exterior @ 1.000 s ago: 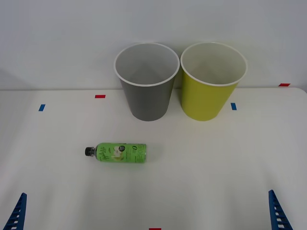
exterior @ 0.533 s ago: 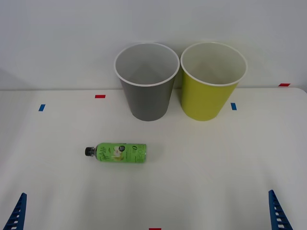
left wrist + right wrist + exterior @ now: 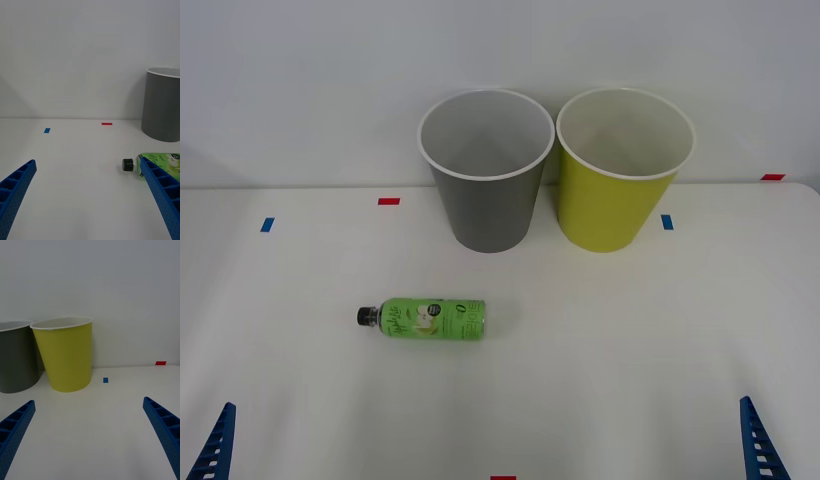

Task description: Put cans in the gray bin and PET bottles in the light green bin.

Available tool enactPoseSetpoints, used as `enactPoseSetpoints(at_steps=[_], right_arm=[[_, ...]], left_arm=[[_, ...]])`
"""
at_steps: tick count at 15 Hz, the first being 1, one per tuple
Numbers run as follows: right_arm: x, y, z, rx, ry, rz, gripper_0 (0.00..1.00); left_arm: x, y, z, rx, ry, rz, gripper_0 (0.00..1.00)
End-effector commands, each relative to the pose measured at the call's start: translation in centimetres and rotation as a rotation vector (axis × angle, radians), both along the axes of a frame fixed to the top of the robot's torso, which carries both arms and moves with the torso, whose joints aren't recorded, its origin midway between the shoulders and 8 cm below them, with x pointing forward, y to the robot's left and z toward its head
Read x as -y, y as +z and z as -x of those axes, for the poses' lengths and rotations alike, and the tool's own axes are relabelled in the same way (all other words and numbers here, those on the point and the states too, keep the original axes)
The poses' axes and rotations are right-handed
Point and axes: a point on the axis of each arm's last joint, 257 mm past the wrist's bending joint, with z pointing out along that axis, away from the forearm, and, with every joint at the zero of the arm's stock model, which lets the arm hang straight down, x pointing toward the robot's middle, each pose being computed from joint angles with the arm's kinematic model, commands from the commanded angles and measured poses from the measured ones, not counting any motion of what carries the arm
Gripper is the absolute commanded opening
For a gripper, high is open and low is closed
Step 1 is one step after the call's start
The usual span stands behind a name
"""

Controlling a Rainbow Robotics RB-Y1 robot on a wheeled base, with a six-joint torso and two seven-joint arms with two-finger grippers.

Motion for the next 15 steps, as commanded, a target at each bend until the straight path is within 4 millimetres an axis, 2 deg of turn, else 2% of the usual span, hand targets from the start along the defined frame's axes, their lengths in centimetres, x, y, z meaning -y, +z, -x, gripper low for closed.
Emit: enactPoseSetpoints(at_steps=[1, 11, 12, 15], right_arm=[[0.0, 0.0, 0.0, 0.0, 0.0, 0.0, 1.0], [0.0, 0.0, 0.0, 0.0, 0.0, 0.0, 1.0], [0.0, 0.0, 0.0, 0.0, 0.0, 0.0, 1.0], [0.0, 0.0, 0.0, 0.0, 0.0, 0.0, 1.0]], left_arm=[[0.0, 0.0, 0.0, 0.0, 0.0, 0.0, 0.95], [0.0, 0.0, 0.0, 0.0, 0.0, 0.0, 0.95], [0.3, -2.3, 0.2, -0.043, 0.012, 0.023, 0.95], [1.0, -2.0, 0.1, -0.019, -0.013, 0.032, 1.0]])
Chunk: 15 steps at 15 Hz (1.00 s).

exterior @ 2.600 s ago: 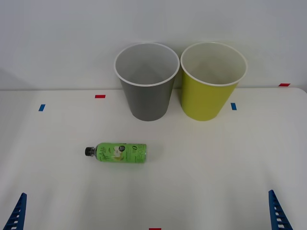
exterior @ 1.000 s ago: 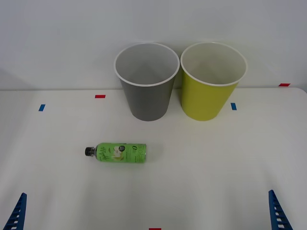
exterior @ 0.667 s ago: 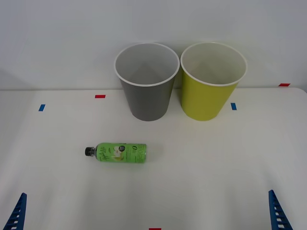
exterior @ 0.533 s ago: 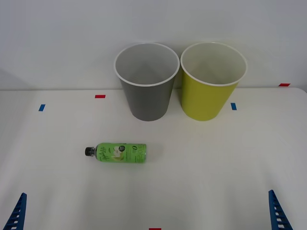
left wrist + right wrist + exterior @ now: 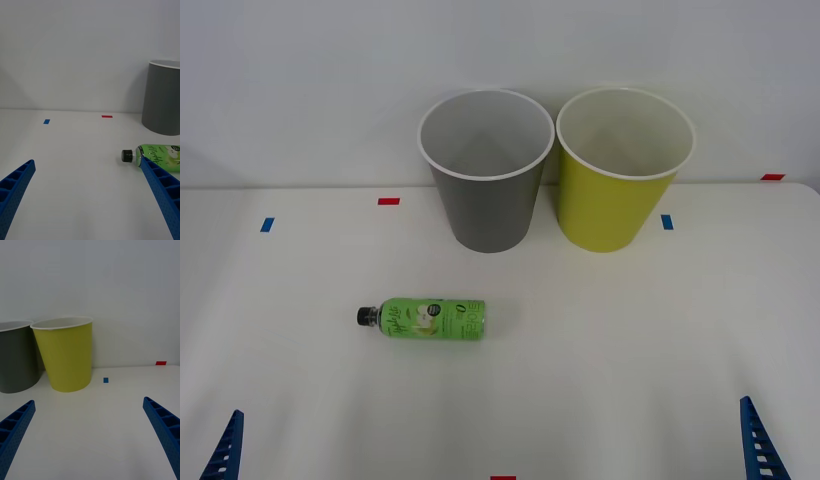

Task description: Put cans in the gray bin and PET bottles in the light green bin.

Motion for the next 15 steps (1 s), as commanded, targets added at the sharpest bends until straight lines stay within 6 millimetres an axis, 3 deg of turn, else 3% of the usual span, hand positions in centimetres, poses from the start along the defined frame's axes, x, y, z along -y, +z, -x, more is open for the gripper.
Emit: enactPoseSetpoints(at_steps=[1, 4, 8, 11, 15], right_arm=[[0.0, 0.0, 0.0, 0.0, 0.0, 0.0, 1.0], [0.0, 0.0, 0.0, 0.0, 0.0, 0.0, 1.0], [0.0, 0.0, 0.0, 0.0, 0.0, 0.0, 1.0], [0.0, 0.0, 0.0, 0.0, 0.0, 0.0, 1.0], [0.0, 0.0, 0.0, 0.0, 0.0, 0.0, 1.0]], left_arm=[[0.9, -0.2, -0.1, -0.003, -0.034, 0.002, 1.0], [1.6, -0.5, -1.0, -0.029, -0.118, -0.051, 1.0], [2.7, -1.7, -4.2, -0.093, -0.234, -0.153, 1.0], [4.7, -1.5, -5.6, -0.084, -0.328, -0.213, 1.0], [8.0, -3.1, -6.8, -0.133, -0.456, -0.28, 1.0]])
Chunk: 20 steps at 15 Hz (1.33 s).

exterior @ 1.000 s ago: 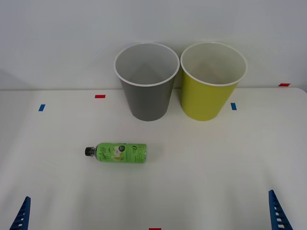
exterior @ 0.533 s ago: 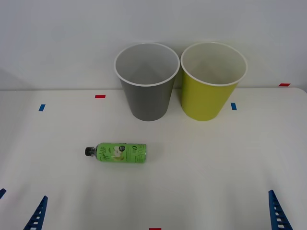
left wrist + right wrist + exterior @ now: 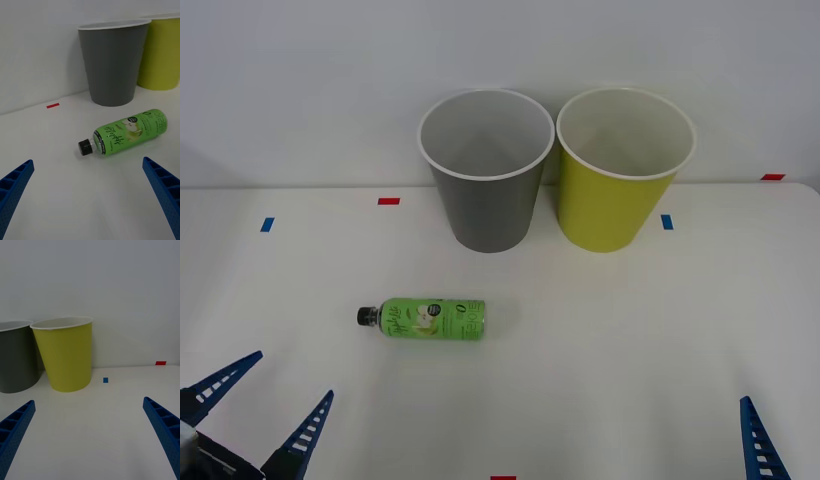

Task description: Put cans in the gray bin and PET bottles in the light green bin.

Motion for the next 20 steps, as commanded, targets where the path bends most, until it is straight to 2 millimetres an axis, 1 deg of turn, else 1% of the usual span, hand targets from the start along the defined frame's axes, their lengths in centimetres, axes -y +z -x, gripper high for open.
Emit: enactPoseSetpoints(at_steps=[1, 4, 15, 17, 18, 20], right_arm=[[0.0, 0.0, 0.0, 0.0, 0.0, 0.0, 1.0], [0.0, 0.0, 0.0, 0.0, 0.0, 0.0, 1.0], [0.0, 0.0, 0.0, 0.0, 0.0, 0.0, 1.0], [0.0, 0.0, 0.0, 0.0, 0.0, 0.0, 1.0], [0.0, 0.0, 0.0, 0.0, 0.0, 0.0, 1.0], [0.0, 0.0, 0.0, 0.0, 0.0, 0.0, 1.0]], left_arm=[[1.9, -1.4, -0.6, -0.044, -0.071, -0.05, 1.0], [2.1, -1.1, -1.0, -0.032, -0.078, -0.056, 1.0], [2.4, -0.9, -1.1, -0.021, -0.092, -0.07, 1.0], [3.1, -0.8, -1.2, -0.012, -0.126, -0.091, 1.0], [3.5, -1.0, -1.5, -0.015, -0.144, -0.112, 1.0], [3.5, -1.6, -2.6, -0.038, -0.153, -0.17, 1.0]])
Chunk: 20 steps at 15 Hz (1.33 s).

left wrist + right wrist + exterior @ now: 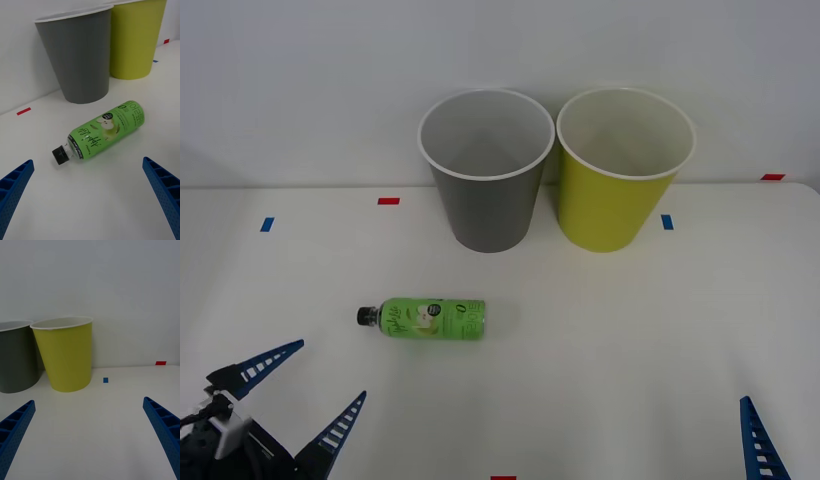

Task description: Put cans in the gray bin and PET bottles in the light green bin.

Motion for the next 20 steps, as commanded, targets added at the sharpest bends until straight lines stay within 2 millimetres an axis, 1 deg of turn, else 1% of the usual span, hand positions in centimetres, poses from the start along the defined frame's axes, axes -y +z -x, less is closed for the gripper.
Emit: enactPoseSetpoints(at_steps=[1, 5, 7, 9, 12, 13, 16, 20], right_arm=[[0.0, 0.0, 0.0, 0.0, 0.0, 0.0, 1.0], [0.0, 0.0, 0.0, 0.0, 0.0, 0.0, 1.0], [0.0, 0.0, 0.0, 0.0, 0.0, 0.0, 1.0], [0.0, 0.0, 0.0, 0.0, 0.0, 0.0, 1.0], [0.0, 0.0, 0.0, 0.0, 0.0, 0.0, 1.0], [0.0, 0.0, 0.0, 0.0, 0.0, 0.0, 1.0], [0.0, 0.0, 0.0, 0.0, 0.0, 0.0, 1.0], [0.0, 0.0, 0.0, 0.0, 0.0, 0.0, 1.0]], left_arm=[[0.2, -0.7, -1.5, -0.026, -0.016, -0.082, 1.0], [1.4, -0.4, -2.4, -0.06, -0.053, -0.184, 1.0], [1.8, -0.2, -3.3, -0.07, -0.065, -0.261, 1.0], [2.3, 0.5, -4.3, -0.072, -0.079, -0.355, 1.0], [3.3, -0.1, -5.3, -0.09, -0.108, -0.432, 1.0], [3.9, -0.2, -5.6, -0.092, -0.127, -0.46, 1.0], [5.2, -1.1, -6.1, -0.106, -0.182, -0.55, 1.0], [6.4, -1.0, -7.1, -0.111, -0.212, -0.676, 1.0]])
